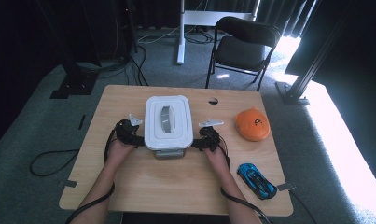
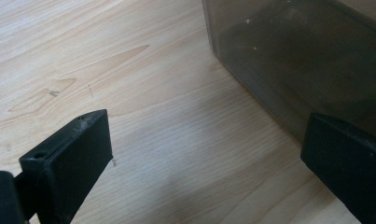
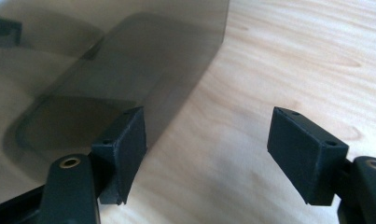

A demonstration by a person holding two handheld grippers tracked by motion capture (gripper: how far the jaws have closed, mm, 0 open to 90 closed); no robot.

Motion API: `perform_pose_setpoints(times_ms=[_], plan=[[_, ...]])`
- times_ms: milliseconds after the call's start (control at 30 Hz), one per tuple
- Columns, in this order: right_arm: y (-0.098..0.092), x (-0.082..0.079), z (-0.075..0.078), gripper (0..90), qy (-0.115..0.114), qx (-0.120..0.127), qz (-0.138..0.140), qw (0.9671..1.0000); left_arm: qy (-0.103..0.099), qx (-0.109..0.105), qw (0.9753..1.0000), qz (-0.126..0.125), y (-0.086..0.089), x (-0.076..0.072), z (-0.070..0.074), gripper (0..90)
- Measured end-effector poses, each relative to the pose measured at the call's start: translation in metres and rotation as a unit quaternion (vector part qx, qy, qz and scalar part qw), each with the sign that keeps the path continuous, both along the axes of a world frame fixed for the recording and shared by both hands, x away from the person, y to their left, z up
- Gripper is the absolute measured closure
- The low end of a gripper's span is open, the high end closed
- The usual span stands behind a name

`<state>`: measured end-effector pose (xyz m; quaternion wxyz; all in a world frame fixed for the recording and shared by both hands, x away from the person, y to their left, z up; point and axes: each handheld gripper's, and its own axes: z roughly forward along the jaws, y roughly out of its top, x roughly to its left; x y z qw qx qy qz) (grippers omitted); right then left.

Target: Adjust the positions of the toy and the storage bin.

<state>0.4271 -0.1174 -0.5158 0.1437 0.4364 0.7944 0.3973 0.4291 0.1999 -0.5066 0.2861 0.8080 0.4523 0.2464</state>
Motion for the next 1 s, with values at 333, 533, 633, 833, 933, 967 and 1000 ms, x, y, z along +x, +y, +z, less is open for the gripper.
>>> perform_pose_setpoints(times_ms=[333, 533, 633, 833, 933, 967, 1000], plan=[[-0.009, -0.017, -0.002, 27.9, -0.001, 0.001, 0.013, 0.9999, -0.002, -0.003, 1.0, -0.008, -0.007, -0.014, -0.001, 3.6], [-0.012, -0.029, -0.002, 27.9, -0.008, -0.003, 0.02, 0.9998, -0.005, -0.003, 0.9999, -0.011, -0.009, -0.023, -0.001, 3.6], [-0.013, -0.034, -0.003, 27.9, -0.009, -0.001, 0.022, 0.9997, -0.006, -0.002, 0.9999, -0.014, -0.01, -0.03, -0.001, 3.6], [-0.018, -0.051, -0.004, 27.9, -0.011, 0.001, 0.036, 0.9993, -0.012, -0.001, 0.9997, -0.022, -0.012, -0.046, -0.001, 3.6], [-0.021, -0.059, -0.004, 27.8, -0.013, -0.001, 0.043, 0.999, -0.013, 0.0, 0.9995, -0.03, -0.015, -0.056, -0.001, 3.6], [-0.022, -0.062, -0.004, 27.8, -0.014, -0.002, 0.045, 0.9989, -0.013, 0.0, 0.9994, -0.032, -0.016, -0.059, -0.001, 3.6], [-0.023, -0.065, -0.004, 27.8, -0.018, -0.003, 0.046, 0.9988, -0.013, 0.0, 0.9993, -0.034, -0.016, -0.061, -0.001, 3.6]])
